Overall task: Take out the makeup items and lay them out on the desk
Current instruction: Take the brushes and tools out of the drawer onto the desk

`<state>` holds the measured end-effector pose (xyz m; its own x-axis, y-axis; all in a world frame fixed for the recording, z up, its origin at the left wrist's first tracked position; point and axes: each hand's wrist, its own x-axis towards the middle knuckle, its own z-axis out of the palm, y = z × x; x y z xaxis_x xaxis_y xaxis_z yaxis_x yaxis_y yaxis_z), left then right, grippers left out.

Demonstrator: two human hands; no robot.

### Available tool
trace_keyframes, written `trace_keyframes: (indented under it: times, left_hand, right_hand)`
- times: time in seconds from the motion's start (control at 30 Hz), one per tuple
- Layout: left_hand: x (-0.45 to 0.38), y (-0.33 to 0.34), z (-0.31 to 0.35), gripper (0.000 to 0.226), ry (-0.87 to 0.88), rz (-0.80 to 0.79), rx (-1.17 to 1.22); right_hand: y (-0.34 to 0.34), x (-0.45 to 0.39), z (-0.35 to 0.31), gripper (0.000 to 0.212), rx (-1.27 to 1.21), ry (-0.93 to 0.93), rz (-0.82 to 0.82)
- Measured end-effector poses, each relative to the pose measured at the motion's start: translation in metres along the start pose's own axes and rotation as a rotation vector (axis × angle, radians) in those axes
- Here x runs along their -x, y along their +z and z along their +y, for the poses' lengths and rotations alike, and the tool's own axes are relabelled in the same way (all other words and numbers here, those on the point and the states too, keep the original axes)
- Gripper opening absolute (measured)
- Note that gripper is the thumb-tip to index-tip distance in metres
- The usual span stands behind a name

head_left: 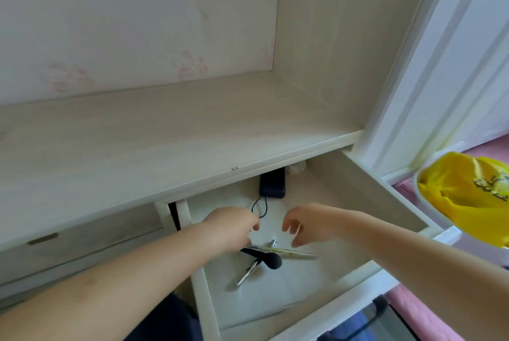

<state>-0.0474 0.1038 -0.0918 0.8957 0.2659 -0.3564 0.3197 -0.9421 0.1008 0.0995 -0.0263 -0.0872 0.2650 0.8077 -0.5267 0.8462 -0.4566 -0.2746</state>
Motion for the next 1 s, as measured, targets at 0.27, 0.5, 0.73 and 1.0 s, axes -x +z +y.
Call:
trace_keyframes:
  times: [0.27, 0.5, 0.73, 1.0]
  left_hand:
    - [-0.025, 0.027, 0.007, 0.035, 0.006, -0.068, -0.247]
    - [-0.033, 0.039, 0.009, 0.029, 0.067, -0.078, -0.231]
    - [-0.038, 0.043, 0.008, 0.029, 0.091, -0.116, -0.257]
    - [-0.022, 0.018, -0.007, 0.011, 0.097, 0.023, 0.043]
  right_hand:
    - [0.019, -0.027, 0.001, 0.041, 0.362, -0.006, -0.143]
    - [0.042, -0.044, 0.001, 0.029, 0.494, -0.043, -0.148]
    - [0.035, -0.048, 0.018, 0.027, 0.579, 0.017, -0.116]
    - [0.008, 0.001, 0.038, 0.017, 0.301, -0.052, 0.215]
